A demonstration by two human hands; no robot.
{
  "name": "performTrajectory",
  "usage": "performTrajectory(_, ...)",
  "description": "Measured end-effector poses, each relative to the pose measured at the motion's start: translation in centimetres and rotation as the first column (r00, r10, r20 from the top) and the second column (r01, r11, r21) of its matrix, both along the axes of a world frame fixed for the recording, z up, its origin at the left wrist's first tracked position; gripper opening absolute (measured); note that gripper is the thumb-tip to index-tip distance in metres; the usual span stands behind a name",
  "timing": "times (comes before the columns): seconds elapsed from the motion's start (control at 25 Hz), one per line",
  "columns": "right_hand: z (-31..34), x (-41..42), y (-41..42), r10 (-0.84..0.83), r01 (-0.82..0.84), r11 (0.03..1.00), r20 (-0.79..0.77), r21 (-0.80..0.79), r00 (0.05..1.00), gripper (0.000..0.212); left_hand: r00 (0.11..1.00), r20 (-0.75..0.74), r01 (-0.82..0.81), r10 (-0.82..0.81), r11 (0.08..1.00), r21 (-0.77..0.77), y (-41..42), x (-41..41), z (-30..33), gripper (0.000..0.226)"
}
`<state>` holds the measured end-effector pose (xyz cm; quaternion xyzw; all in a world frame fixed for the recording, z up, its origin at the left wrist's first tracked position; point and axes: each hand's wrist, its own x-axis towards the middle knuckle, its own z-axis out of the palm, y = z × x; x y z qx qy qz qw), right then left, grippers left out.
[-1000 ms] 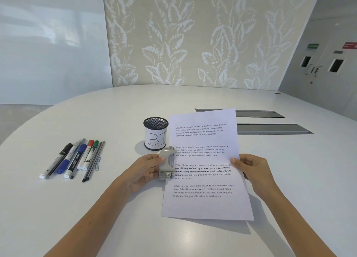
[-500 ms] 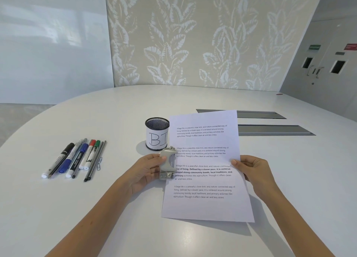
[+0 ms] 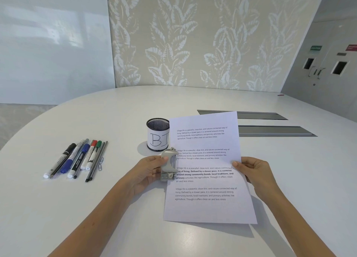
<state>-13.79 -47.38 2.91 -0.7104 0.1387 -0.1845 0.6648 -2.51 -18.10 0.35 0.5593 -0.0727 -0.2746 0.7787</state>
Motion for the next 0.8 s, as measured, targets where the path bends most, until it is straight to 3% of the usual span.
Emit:
performTrajectory(0.36,-0.1,-0.3,-0.1,-0.001,0.001,1.000,-0.017,-0.007,1.000,0.009,1.000,-0.016,-0.015,0.016,0.998,0.054,-0.5,0.0,0.2,0.024)
performTrajectory(0.56,0.0,-0.2,-0.3,-0.012,0.012,1.000,-0.020,-0.006,1.000,0.008,0.999,-0.008,-0.041,0.042,0.994,0.100,-0.9,0.0,0.3,0.009)
performTrajectory(0.8,-0.3,-0.5,-0.5,-0.013,0.013,1.000,-0.040,-0.001,0.999,0.007,0.999,-0.005,-0.035,0.037,0.979,0.202,-1.5,0.4,0.6,0.014)
